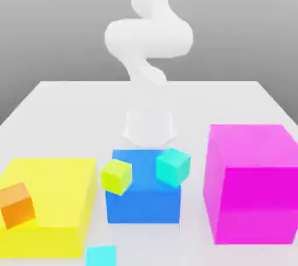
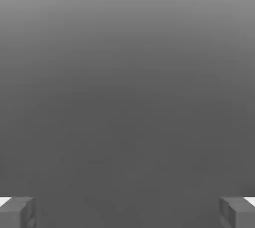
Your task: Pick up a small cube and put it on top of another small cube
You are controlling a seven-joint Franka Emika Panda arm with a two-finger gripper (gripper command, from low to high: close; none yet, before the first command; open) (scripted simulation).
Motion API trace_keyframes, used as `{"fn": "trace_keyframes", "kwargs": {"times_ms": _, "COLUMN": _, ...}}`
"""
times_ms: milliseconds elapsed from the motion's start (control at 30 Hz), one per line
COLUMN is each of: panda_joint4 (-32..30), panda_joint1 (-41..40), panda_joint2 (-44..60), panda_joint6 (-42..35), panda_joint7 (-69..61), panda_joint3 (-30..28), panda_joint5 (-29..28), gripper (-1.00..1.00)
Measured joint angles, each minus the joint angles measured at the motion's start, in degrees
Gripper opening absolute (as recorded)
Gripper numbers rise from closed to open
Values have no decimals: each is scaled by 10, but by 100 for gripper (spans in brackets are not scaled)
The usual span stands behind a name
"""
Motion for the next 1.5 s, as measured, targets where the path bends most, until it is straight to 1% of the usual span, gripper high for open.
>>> {"fn": "trace_keyframes", "kwargs": {"times_ms": 267, "panda_joint4": -1, "panda_joint1": 20, "panda_joint2": 170, "panda_joint6": 50, "panda_joint7": -61, "panda_joint3": -42, "panda_joint5": 27, "gripper": 0}}
{"fn": "trace_keyframes", "kwargs": {"times_ms": 533, "panda_joint4": -3, "panda_joint1": 24, "panda_joint2": 336, "panda_joint6": 98, "panda_joint7": -123, "panda_joint3": -69, "panda_joint5": 58, "gripper": 0}}
{"fn": "trace_keyframes", "kwargs": {"times_ms": 733, "panda_joint4": -4, "panda_joint1": 11, "panda_joint2": 460, "panda_joint6": 135, "panda_joint7": -163, "panda_joint3": -74, "panda_joint5": 71, "gripper": 0}}
{"fn": "trace_keyframes", "kwargs": {"times_ms": 933, "panda_joint4": -6, "panda_joint1": -2, "panda_joint2": 581, "panda_joint6": 174, "panda_joint7": -187, "panda_joint3": -79, "panda_joint5": 62, "gripper": 0}}
{"fn": "trace_keyframes", "kwargs": {"times_ms": 1067, "panda_joint4": 7, "panda_joint1": -17, "panda_joint2": 664, "panda_joint6": 232, "panda_joint7": -203, "panda_joint3": -63, "panda_joint5": 78, "gripper": 0}}
{"fn": "trace_keyframes", "kwargs": {"times_ms": 1100, "panda_joint4": 11, "panda_joint1": -21, "panda_joint2": 682, "panda_joint6": 246, "panda_joint7": -207, "panda_joint3": -58, "panda_joint5": 83, "gripper": -100}}
{"fn": "trace_keyframes", "kwargs": {"times_ms": 1333, "panda_joint4": 12, "panda_joint1": -22, "panda_joint2": 686, "panda_joint6": 249, "panda_joint7": -207, "panda_joint3": -57, "panda_joint5": 83, "gripper": -100}}
{"fn": "trace_keyframes", "kwargs": {"times_ms": 1500, "panda_joint4": -10, "panda_joint1": -6, "panda_joint2": 596, "panda_joint6": 181, "panda_joint7": -191, "panda_joint3": -75, "panda_joint5": 61, "gripper": -100}}
